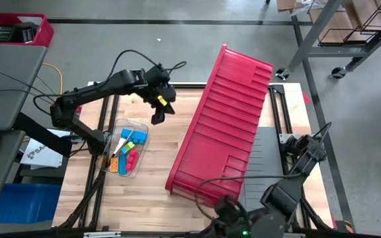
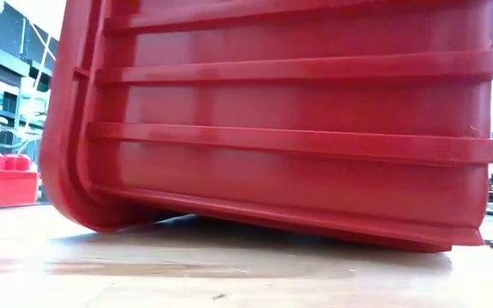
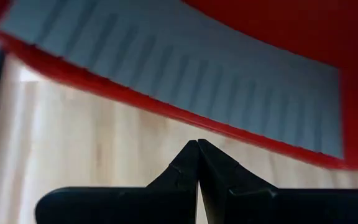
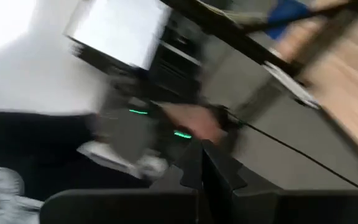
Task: Sort Items/Unsort Items
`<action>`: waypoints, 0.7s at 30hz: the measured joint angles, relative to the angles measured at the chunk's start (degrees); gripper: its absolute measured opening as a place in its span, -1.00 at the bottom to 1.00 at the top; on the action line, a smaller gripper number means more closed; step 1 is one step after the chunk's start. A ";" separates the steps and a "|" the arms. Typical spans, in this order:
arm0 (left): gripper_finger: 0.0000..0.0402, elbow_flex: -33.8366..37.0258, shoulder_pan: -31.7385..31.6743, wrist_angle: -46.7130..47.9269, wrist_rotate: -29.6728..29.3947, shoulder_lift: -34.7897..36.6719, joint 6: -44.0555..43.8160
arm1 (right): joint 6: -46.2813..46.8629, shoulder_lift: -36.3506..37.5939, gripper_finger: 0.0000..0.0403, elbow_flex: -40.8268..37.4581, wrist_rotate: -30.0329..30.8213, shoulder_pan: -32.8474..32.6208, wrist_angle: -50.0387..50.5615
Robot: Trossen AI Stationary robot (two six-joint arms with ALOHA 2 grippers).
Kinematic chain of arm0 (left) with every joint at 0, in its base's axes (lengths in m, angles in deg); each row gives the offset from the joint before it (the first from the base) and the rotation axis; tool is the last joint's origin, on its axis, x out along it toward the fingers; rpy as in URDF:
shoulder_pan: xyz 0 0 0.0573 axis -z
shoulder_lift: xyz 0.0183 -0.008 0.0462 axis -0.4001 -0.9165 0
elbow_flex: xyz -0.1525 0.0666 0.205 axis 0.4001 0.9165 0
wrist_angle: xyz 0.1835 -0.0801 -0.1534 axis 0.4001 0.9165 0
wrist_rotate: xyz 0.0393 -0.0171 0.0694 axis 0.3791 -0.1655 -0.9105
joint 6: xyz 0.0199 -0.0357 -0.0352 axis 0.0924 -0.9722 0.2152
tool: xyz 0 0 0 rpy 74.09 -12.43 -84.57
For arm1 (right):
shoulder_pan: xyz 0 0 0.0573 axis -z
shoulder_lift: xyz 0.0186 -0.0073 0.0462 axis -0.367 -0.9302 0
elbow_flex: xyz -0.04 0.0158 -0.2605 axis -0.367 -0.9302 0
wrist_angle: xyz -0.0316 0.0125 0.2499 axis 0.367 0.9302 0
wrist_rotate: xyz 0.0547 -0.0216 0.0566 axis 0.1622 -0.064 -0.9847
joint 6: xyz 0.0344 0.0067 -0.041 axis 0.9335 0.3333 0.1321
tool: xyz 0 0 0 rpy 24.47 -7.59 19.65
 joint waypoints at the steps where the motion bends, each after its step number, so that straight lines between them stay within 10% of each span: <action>1: -1.00 -0.01 0.96 1.06 0.05 0.34 0.23 | 1.20 -0.28 -1.00 -0.02 -0.57 0.25 2.05; 13: -1.00 0.00 13.33 -1.46 0.03 0.23 -2.81 | 17.47 0.79 -1.00 -0.13 -3.02 -1.52 24.36; 21: -1.00 0.00 18.38 -5.44 0.06 0.34 -5.01 | 31.62 2.08 -1.00 -0.13 11.65 -2.37 39.36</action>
